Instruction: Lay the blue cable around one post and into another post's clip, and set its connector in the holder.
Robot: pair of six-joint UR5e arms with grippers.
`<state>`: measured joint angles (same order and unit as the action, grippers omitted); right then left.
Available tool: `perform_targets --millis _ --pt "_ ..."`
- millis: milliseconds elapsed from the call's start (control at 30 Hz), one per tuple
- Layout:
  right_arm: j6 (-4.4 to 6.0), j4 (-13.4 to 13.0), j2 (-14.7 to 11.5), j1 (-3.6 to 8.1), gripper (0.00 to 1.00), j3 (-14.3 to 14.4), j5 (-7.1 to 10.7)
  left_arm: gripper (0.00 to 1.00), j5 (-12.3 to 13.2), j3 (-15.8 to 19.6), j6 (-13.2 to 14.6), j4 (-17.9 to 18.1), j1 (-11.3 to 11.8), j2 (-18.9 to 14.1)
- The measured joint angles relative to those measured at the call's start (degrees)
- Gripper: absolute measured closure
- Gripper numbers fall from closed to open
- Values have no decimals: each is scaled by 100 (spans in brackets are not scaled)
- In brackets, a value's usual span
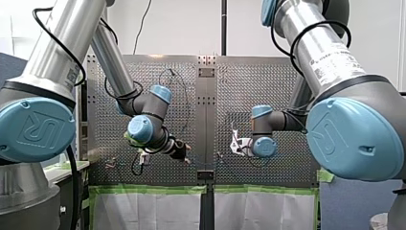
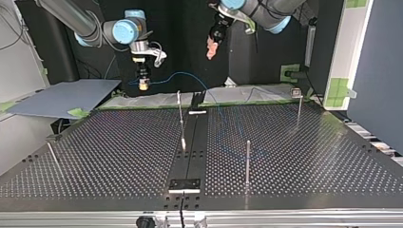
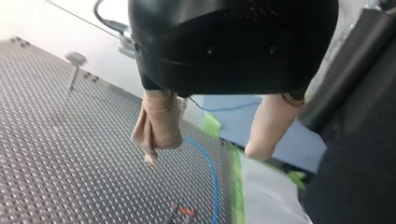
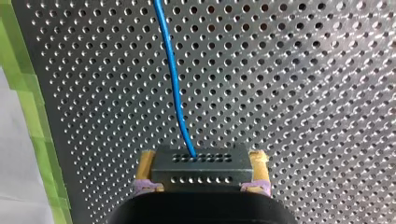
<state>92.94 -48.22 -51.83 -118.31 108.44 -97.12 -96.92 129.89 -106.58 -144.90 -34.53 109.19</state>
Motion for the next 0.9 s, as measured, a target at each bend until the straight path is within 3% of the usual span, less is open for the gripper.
perform_targets --millis 167,400,667,900 --pt "5 42 -91 -78 95 -1 -3 0 27 0 -257 261 -30 4" --pt "28 221 -419 -171 95 5 -9 0 -92 -25 -512 592 -37 34" --pt "32 321 -589 -280 95 4 -11 0 -151 -302 -569 946 -98 335" --pt "33 346 -621 -381 95 5 -25 0 -209 -629 -869 1314 -182 700"
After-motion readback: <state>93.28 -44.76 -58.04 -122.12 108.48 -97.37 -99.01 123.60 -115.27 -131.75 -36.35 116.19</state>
